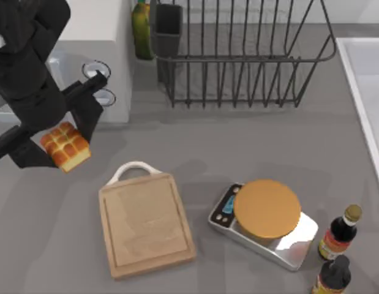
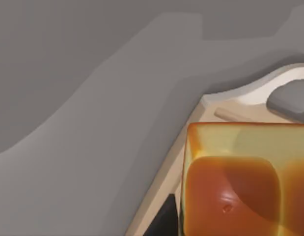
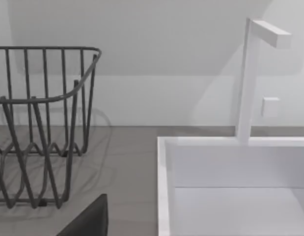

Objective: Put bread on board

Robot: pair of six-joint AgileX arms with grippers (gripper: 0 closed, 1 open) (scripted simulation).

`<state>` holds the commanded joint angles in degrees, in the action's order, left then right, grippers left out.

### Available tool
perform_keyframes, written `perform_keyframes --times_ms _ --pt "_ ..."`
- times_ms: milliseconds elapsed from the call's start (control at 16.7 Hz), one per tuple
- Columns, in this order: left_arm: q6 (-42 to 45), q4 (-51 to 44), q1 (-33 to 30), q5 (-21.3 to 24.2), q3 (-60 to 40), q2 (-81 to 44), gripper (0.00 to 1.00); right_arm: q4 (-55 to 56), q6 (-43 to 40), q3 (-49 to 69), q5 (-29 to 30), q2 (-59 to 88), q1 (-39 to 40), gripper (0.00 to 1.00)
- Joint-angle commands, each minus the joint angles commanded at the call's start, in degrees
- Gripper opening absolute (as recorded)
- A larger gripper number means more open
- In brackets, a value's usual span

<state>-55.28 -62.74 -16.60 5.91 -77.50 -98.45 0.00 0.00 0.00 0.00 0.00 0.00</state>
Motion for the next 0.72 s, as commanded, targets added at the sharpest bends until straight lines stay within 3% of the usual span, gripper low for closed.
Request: perform_keyframes --times_ms 420,720 --pt "-43.93 1.76 -11.28 -2.4 -2.64 -5.12 0.0 0.0 0.0 0.0 0.0 0.0 0.0 1.0" --pt "-64.29 1.86 -16.77 -4.79 -3.12 -9.35 0.0 0.0 0.0 0.0 0.0 0.0 0.0 1.0"
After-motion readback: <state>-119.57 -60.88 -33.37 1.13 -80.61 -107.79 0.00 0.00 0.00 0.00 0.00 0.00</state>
